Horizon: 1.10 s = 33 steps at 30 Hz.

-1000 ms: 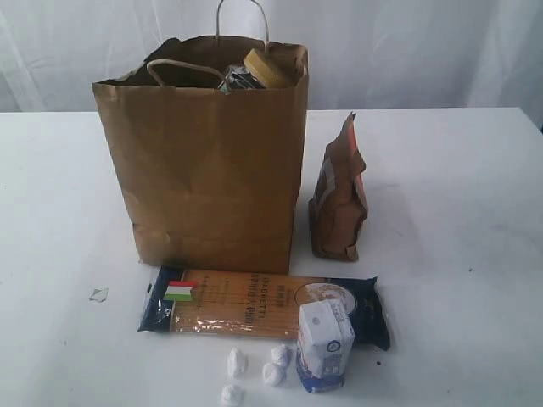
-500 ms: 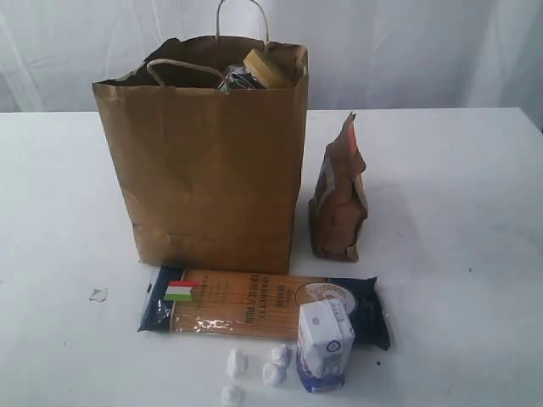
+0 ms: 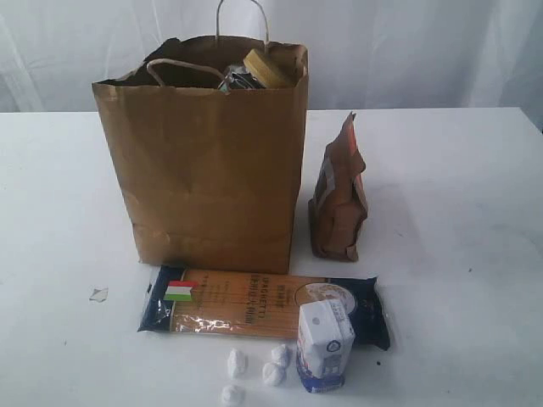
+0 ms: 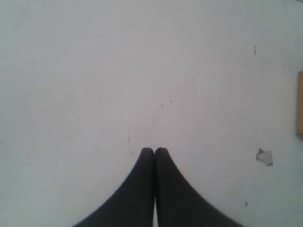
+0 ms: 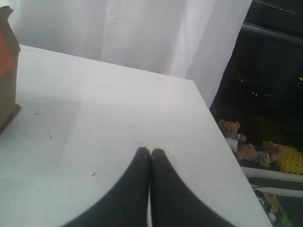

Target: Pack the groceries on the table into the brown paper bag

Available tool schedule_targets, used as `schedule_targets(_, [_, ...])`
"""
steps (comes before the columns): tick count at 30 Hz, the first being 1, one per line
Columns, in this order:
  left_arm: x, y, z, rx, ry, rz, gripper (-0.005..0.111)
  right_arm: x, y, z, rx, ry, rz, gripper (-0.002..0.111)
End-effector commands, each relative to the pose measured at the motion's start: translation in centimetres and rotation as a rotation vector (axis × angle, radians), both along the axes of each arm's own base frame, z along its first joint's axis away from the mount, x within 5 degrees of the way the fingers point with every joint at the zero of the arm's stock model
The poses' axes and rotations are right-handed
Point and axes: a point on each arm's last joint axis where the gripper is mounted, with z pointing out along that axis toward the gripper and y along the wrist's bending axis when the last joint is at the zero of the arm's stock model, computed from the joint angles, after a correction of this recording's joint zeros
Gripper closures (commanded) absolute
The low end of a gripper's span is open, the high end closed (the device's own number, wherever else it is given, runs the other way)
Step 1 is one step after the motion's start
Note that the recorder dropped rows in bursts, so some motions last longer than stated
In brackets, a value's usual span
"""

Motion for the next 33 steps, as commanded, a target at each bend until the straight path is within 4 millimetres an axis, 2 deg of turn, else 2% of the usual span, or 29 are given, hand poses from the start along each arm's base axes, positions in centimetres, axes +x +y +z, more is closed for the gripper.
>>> schedule_targets(1, [-1.4, -0.2, -2.7, -0.036, -0.025, 0.004, 0.107, 0.0, 0.0, -0.1, 0.005, -0.005, -0.005, 0.108])
schedule_targets(3, [-2.0, -0.1, -3.1, -0.021, 0.021, 0.015, 0.107, 0.0, 0.0, -0.1, 0.005, -0.005, -0.005, 0.108])
schedule_targets(8, [-2.5, 0.1, -2.5, 0.036, -0.056, 0.004, 0.107, 0.0, 0.0, -0.1, 0.005, -0.005, -0.005, 0.108])
schedule_targets(16, [-4.3, 0.9, -2.9, 0.264, -0.032, -0.007, 0.107, 0.0, 0.0, -0.1, 0.005, -0.005, -0.005, 0.108])
schedule_targets(27, [-4.1, 0.7, -2.7, 0.264, -0.061, -0.024, 0.107, 0.0, 0.0, -0.1, 0.005, -0.005, -0.005, 0.108])
schedule_targets(29, [-4.1, 0.7, -2.7, 0.264, -0.061, -0.024, 0.107, -0.1, -0.1, -0.4, -0.069, 0.032, -0.006, 0.108])
schedule_targets(33, [-4.2, 0.7, -2.8, 0.249, -0.054, -0.020, 0.107, -0.2, -0.3, -0.9, -0.083, 0.096, -0.016, 0.108])
